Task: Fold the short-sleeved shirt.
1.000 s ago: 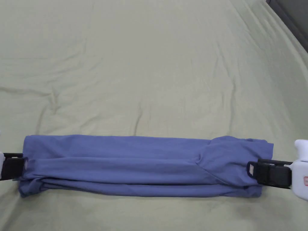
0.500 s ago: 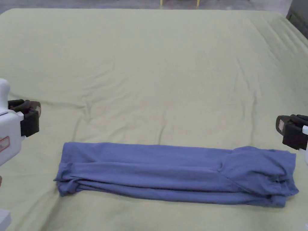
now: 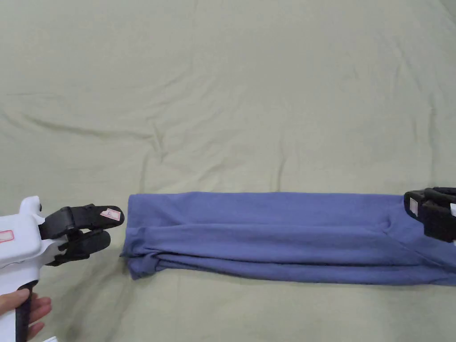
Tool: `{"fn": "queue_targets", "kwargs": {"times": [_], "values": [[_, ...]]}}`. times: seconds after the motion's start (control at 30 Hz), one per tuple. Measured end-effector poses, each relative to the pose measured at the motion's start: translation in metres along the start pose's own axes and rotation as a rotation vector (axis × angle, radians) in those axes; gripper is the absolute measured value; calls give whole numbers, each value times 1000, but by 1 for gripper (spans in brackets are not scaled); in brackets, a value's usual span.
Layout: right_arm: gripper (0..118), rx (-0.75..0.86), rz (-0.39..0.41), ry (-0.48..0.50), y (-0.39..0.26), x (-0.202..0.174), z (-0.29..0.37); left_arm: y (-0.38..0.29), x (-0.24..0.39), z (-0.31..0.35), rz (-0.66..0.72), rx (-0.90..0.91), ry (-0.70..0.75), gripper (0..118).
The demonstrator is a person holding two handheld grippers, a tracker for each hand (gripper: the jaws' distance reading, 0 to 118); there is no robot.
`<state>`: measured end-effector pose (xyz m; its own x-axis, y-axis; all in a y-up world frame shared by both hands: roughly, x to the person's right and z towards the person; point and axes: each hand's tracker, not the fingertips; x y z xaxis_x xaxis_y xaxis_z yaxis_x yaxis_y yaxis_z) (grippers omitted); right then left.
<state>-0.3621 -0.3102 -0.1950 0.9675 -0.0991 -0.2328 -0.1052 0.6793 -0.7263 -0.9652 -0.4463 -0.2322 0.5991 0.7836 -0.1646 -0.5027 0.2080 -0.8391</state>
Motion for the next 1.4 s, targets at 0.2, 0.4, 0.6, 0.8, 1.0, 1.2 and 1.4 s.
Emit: {"fn": "queue_targets", "kwargs": {"times": [0.2,0.4,0.6,0.8,1.0,1.2,1.4], "values": [[2,-48,17,46,6,-19,-25,-20,-4,-81,54,-123,-168,87],[2,-42,18,68,15,-18,-29,-20,-4,-67,96,-91,-137,5],[2,-21,21,38,14,-2,-17,-12,28,-14,-85,-48,-77,5],[2,22,-2,31,9,20,0,7,65,35,-235,41,379,5],[2,41,-30,-13,3,45,12,-37,175,-7,-639,65,643,5],[2,73,-93,-25,-6,74,30,-86,236,-105,-686,-152,451,5],[2,73,-143,-73,-24,102,45,-115,248,-204,-651,-414,331,6]]}}
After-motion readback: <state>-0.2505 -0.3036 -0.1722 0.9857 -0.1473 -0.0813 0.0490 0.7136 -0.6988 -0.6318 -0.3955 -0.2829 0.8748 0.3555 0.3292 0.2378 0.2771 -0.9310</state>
